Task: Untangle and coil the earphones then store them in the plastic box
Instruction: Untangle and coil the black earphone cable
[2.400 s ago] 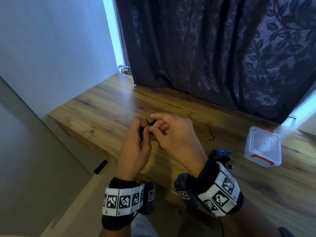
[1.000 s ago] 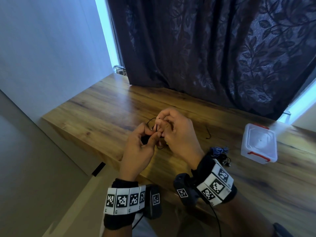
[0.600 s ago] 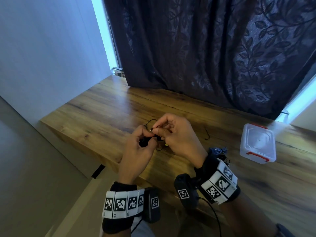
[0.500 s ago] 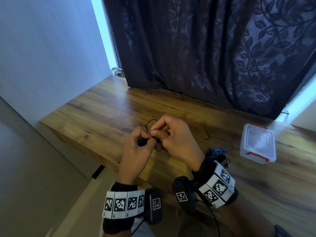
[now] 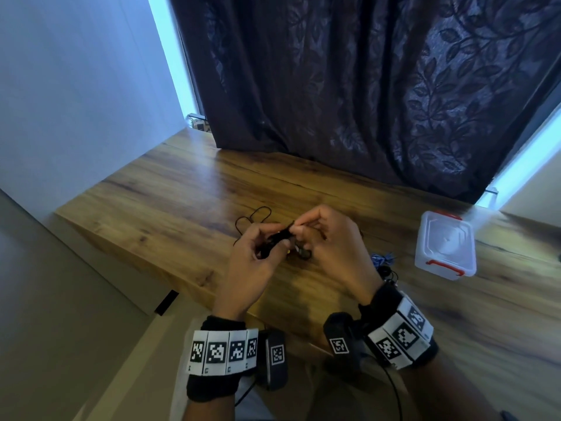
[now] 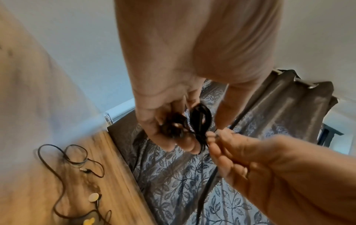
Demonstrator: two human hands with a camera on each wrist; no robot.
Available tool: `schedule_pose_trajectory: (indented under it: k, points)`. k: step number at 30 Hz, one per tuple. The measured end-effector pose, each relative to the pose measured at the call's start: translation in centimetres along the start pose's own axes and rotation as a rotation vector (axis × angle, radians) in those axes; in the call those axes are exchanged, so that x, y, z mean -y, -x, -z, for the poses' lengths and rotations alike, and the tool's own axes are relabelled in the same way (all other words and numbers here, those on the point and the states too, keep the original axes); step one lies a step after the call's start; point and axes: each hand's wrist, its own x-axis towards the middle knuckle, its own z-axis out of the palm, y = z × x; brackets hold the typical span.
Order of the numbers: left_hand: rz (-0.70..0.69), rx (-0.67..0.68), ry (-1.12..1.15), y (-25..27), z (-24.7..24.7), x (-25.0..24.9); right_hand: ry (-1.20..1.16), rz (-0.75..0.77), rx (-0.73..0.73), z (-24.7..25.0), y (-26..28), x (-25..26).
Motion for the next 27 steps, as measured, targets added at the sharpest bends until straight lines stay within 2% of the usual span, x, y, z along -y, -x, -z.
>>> schedule_pose_trajectory:
  k: [2, 5, 10, 13, 15, 18, 21, 24, 27]
  points:
    - [0.021, 0.013, -0.038, 0.0, 0.1, 0.2, 0.005, -0.068, -0.051, 0.9, 0.4, -1.3]
    - [0.047, -0.036, -0.038, -0.1, 0.7, 0.5, 0.069, -0.145, -0.093, 2.1, 1.1, -3.8]
    - [0.038, -0.222, 0.011, -0.4, 2.1, 1.3, 0.305, -0.251, -0.046, 3.5, 1.4, -8.3]
    - [0.006, -0.285, 0.060, -0.4, 2.7, 1.3, 0.410, -0.308, -0.027, 4.0, 1.6, -10.2]
    - [-0.007, -0.316, 0.072, -0.3, 3.1, 1.2, 0.511, -0.301, -0.057, 3.7, 1.8, -10.4]
    - [-0.004, -0.364, 0.071, -0.3, 3.5, 1.4, 0.688, -0.145, -0.117, 1.7, 1.4, -9.0]
    - [-0.003, -0.386, 0.065, -0.3, 3.7, 1.5, 0.596, -0.043, 0.018, -1.9, -0.2, -6.8]
    - [0.003, -0.393, 0.050, -0.1, 4.1, 1.7, 0.512, -0.071, 0.199, -6.3, -3.3, -5.9]
    - [0.012, -0.399, 0.009, 0.2, 4.8, 2.0, 0.500, -0.108, 0.256, -9.3, -7.0, -5.8]
